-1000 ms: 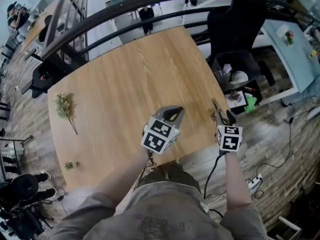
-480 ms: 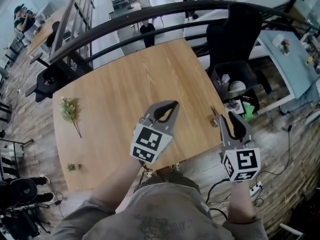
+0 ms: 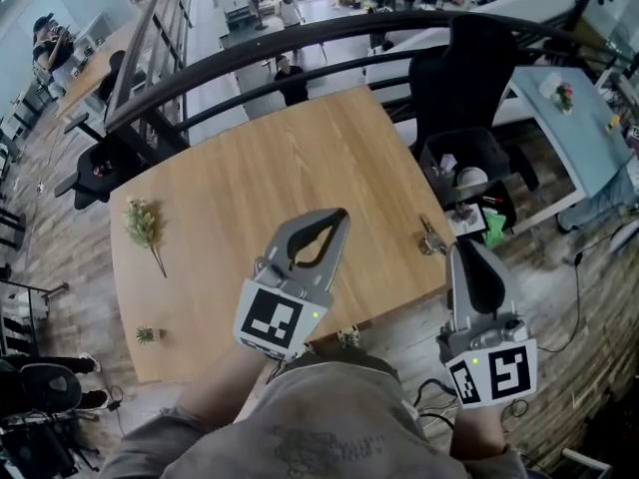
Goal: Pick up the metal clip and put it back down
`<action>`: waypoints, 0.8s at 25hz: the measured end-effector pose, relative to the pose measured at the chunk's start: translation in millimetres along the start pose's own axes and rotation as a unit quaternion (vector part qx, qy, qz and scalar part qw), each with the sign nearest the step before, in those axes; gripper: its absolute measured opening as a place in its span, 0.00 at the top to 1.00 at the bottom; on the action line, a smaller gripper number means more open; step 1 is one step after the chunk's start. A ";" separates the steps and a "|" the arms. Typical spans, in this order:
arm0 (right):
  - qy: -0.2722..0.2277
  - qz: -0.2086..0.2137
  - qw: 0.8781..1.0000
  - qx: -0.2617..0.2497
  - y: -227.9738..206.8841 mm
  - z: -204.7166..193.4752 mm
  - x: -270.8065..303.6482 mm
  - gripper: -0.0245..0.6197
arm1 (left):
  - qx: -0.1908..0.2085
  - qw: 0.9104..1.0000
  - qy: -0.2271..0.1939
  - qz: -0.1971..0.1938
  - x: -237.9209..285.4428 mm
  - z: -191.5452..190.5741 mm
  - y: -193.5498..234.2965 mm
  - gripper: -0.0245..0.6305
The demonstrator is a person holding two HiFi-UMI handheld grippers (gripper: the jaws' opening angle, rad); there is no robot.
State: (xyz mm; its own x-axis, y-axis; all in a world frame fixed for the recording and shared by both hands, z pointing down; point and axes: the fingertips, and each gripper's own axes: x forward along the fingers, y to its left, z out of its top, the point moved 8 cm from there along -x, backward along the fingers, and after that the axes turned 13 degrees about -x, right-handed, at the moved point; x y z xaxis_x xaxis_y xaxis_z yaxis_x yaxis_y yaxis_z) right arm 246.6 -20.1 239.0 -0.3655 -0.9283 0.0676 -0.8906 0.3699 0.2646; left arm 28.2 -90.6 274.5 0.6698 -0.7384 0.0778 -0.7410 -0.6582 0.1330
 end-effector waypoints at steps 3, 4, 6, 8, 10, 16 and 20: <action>-0.011 0.005 1.000 0.002 10.9 4.2 -10.9 0.91 | 0.005 1.000 -0.002 -0.003 -11.2 0.5 -8.5 0.96; -0.013 0.006 1.000 0.001 14.5 4.6 -14.0 0.92 | 0.005 1.000 -0.001 -0.003 -14.8 0.4 -10.8 0.96; -0.014 0.006 1.000 -0.002 21.1 3.6 -19.6 0.93 | 0.005 1.000 0.002 -0.004 -21.2 -0.6 -14.8 0.96; -0.011 0.007 1.000 -0.002 25.4 0.6 -24.0 0.94 | 0.005 1.000 0.007 -0.005 -26.4 -3.1 -18.2 0.96; -0.004 0.011 1.000 0.001 27.5 -3.8 -26.7 0.95 | 0.002 1.000 0.013 -0.005 -29.8 -6.2 -20.9 0.96; 0.025 0.025 0.999 0.012 31.5 -18.4 -32.7 0.95 | 0.000 1.000 0.029 -0.006 -36.9 -16.5 -26.6 0.96; 0.025 0.027 0.999 0.009 32.5 -18.4 -33.8 0.95 | 0.002 1.000 0.026 -0.007 -39.0 -13.6 -28.9 0.96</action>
State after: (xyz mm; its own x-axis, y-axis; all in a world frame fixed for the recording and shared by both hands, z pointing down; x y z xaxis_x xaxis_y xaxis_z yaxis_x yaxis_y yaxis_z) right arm 235.0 22.6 263.0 -0.3991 -0.9077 0.1296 -0.8751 0.4192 0.2416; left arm 24.1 -40.8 281.1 0.6813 -0.7207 0.1280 -0.7319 -0.6689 0.1297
